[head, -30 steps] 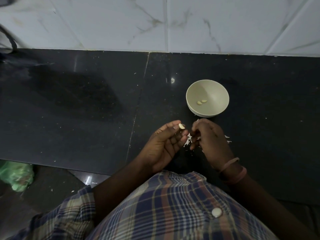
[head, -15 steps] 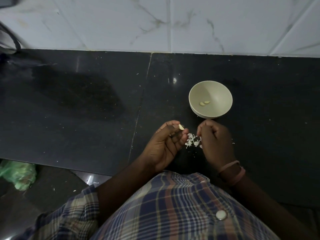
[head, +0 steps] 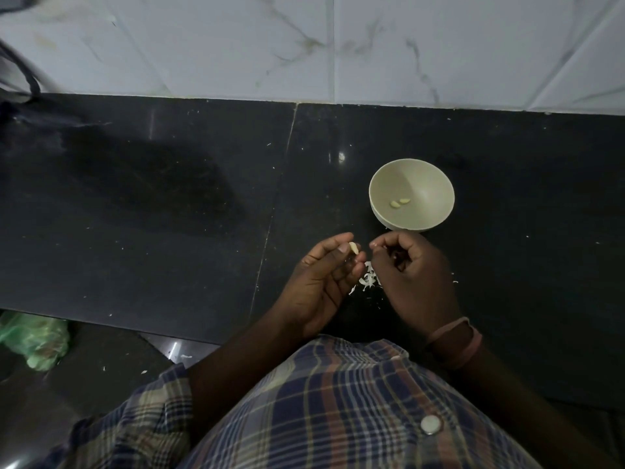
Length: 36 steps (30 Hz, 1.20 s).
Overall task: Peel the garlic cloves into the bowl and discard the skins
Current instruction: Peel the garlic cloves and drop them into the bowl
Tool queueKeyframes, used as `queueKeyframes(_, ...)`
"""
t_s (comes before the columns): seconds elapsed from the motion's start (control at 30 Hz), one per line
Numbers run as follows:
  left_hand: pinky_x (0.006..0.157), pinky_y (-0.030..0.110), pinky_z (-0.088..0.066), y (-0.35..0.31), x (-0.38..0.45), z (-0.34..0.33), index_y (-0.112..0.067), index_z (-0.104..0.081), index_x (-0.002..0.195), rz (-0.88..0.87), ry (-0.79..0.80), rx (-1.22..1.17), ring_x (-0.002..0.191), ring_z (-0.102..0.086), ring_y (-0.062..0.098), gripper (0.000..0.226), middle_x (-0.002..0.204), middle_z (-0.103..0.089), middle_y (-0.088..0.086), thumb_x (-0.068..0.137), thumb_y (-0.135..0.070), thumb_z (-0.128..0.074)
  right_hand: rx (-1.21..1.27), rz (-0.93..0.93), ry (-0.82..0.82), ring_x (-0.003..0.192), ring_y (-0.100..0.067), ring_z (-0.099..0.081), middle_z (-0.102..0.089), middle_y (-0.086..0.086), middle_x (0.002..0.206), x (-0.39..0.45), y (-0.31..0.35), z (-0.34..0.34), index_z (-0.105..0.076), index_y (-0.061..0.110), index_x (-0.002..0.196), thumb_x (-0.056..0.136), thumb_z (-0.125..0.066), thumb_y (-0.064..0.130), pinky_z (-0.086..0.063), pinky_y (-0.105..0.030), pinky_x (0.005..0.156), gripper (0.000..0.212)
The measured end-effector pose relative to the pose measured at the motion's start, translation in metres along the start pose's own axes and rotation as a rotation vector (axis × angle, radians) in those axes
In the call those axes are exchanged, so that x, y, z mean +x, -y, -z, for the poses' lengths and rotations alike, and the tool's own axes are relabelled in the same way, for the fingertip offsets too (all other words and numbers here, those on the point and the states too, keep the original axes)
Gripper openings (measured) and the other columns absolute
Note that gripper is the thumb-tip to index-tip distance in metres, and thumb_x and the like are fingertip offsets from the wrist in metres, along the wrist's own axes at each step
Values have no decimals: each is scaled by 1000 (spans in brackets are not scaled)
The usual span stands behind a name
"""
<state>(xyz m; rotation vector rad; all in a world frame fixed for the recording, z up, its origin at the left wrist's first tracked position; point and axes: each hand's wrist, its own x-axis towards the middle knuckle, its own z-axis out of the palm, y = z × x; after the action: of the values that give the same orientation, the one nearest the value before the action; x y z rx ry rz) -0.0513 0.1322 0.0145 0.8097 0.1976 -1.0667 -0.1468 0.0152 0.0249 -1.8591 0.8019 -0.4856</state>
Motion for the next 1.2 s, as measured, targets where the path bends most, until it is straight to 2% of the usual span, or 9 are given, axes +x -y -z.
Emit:
queueKeyframes(0.13,78,26,-60,1,2,1,-9,-75,101,-10,17,3,94,-74,20,20,102,-74,13,87,-4,-61,-37,46,14,84,-6,-66,-68,9,91,-2,2,0,-68,21,92,87,-64,6,-56,-30,76,17)
queueKeyframes(0.27,80,26,-60,1,3,1,-5,-69,108,-11,33,12,98,-73,21,22,107,-73,15,88,-3,-60,-46,79,4,80,-10,-65,-68,6,90,1,3,3,-66,20,94,91,-65,23,-56,-38,72,4)
queueKeyframes(0.43,83,27,-60,2,5,1,-7,-74,104,-22,38,41,97,-73,20,22,109,-73,16,87,-3,-61,-150,229,24,81,-7,-63,-66,5,89,1,8,3,-72,15,93,91,-70,14,-54,-33,73,4)
queueKeyframes(0.57,91,31,-57,4,6,2,-9,-77,102,-47,16,95,95,-73,21,21,107,-74,16,86,-4,-64,-180,233,29,77,-8,-63,-66,4,82,3,7,1,-72,15,88,89,-71,14,-53,-34,72,2)
queueKeyframes(0.67,94,35,-55,4,5,1,-9,-78,102,-70,5,143,97,-72,24,21,108,-73,18,84,-5,-67,-184,194,35,74,-9,-64,-68,4,80,4,8,0,-72,15,84,87,-71,16,-54,-34,70,3)
queueKeyframes(0.83,91,39,-58,3,2,-1,-3,-75,105,-100,-31,214,94,-73,27,25,106,-74,21,80,-6,-70,-171,94,65,69,-5,-65,-69,8,73,6,8,-1,-74,17,83,84,-72,22,-53,-23,65,5)
queueKeyframes(1.0,78,31,-62,1,0,-6,-1,-76,100,-141,-88,215,88,-75,25,23,100,-75,21,78,0,-71,-113,1,101,60,-7,-66,-70,5,68,7,6,-1,-74,18,84,87,-70,23,-53,-21,59,7)
queueKeyframes(1.13,75,26,-60,0,-1,-9,2,-74,102,-171,-112,230,89,-75,24,18,98,-76,20,88,9,-64,-36,-77,102,51,-10,-66,-70,0,65,7,9,-1,-73,16,84,89,-71,20,-49,-16,50,7)
queueKeyframes(1.2,74,26,-60,0,-1,-10,2,-74,101,-190,-118,245,88,-75,23,18,97,-76,19,88,9,-63,-36,-83,90,52,-12,-67,-70,-1,66,7,11,-3,-72,16,84,89,-71,20,-51,-19,51,6)
